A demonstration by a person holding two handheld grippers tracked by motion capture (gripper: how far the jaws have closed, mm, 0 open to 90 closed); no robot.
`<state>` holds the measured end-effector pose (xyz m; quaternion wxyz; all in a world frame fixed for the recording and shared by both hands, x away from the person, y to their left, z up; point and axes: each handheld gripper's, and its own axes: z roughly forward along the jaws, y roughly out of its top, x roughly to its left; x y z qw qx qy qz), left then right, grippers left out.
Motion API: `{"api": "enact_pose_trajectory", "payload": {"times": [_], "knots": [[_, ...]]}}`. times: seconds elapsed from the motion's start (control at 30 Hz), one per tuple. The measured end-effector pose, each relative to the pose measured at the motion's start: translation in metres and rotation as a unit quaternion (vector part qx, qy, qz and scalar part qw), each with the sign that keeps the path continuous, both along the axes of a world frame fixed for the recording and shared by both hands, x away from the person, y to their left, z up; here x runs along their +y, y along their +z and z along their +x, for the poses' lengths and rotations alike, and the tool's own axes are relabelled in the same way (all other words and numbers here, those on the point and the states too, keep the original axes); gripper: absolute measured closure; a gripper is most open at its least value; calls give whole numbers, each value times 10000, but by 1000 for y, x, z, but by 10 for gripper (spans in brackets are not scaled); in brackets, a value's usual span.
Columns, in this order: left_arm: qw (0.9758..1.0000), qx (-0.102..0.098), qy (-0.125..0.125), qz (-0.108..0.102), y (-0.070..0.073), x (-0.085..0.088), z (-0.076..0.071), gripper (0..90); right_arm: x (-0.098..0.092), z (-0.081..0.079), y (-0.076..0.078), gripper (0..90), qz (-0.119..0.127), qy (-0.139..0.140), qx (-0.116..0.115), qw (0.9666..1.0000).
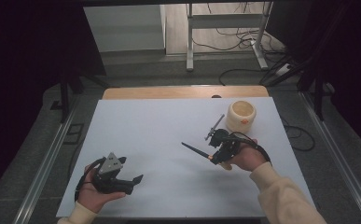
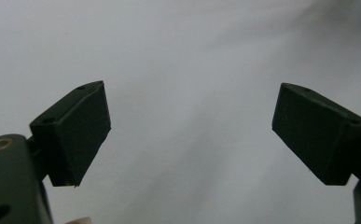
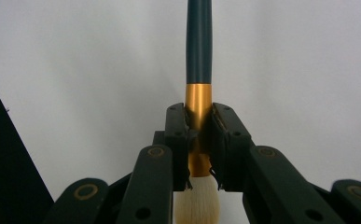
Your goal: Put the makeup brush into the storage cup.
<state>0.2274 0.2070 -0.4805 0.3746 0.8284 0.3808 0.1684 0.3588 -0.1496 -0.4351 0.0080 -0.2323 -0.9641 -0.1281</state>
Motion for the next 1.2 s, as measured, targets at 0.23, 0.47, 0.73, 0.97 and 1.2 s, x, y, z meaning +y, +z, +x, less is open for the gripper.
{"api": "enact_pose_trajectory", "payload": {"times": [0.23,0.47,0.73,0.97,1.2], "knots": [[9998,-97,-181,23,8,-13,6,119,6,-2,0,777,-57,62,-11,10000],[9989,-243,-366,169,14,-26,9,123,14,-2,1,777,-89,125,-26,9999],[9982,-323,-452,229,19,-34,12,134,24,-3,-1,777,-115,262,-22,9996],[9979,-300,-454,339,24,-40,15,141,26,-3,0,777,-154,307,-24,9994],[9961,-394,-601,515,33,-46,18,149,35,-5,2,777,-195,405,-43,9990]]}}
